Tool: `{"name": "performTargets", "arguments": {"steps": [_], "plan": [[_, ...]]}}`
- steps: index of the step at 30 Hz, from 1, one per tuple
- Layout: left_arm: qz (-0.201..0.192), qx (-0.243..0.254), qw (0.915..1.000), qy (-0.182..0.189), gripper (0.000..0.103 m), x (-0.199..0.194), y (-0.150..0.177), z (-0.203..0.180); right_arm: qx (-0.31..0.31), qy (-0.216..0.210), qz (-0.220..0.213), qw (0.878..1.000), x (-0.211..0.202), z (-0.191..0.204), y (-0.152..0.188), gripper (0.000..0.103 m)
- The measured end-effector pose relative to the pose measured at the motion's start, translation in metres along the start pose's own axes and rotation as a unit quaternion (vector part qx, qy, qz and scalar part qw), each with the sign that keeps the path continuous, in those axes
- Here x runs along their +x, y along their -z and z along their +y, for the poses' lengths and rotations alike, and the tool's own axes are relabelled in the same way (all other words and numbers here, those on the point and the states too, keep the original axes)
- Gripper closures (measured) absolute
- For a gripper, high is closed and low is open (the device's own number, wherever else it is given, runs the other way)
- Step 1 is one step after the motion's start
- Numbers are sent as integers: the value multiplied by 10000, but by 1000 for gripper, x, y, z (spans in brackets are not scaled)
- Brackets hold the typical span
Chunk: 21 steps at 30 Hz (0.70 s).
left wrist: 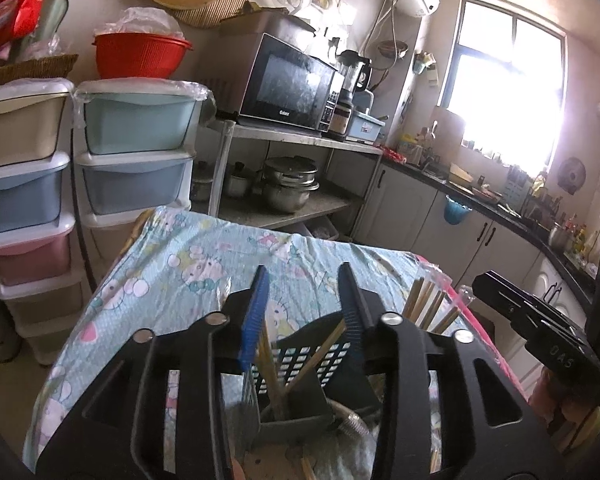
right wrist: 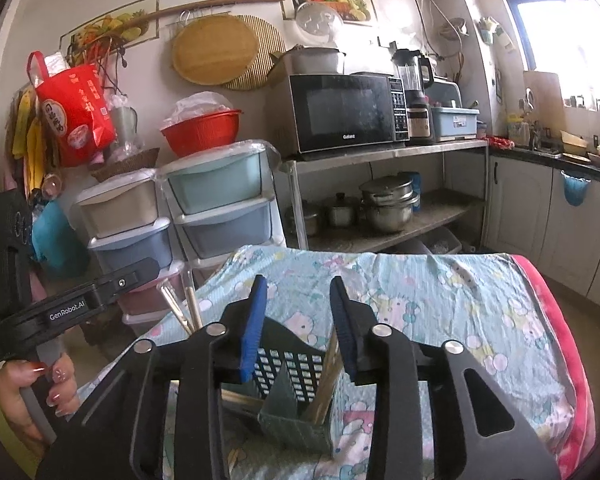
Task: Organize utensils
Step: 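Open both tools releasing the chopsticks into the caddy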
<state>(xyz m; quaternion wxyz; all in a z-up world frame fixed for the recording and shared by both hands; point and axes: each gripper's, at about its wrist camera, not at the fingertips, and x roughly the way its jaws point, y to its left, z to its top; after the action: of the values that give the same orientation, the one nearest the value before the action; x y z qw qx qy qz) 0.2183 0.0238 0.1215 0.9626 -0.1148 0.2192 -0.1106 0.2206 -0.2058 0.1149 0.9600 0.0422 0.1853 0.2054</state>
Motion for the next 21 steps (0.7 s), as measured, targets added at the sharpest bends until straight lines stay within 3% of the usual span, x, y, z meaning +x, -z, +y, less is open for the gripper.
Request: {"name": "performTargets", "arguments": {"steps": [11, 21], "plan": [[162, -138, 9998, -39, 32, -8, 8, 6, 28, 9, 236, 9997, -9, -3, 16, 60], [284, -218, 9994, 24, 12, -18, 20, 9, 109, 0, 392, 9992, -19, -5, 30, 54]]}}
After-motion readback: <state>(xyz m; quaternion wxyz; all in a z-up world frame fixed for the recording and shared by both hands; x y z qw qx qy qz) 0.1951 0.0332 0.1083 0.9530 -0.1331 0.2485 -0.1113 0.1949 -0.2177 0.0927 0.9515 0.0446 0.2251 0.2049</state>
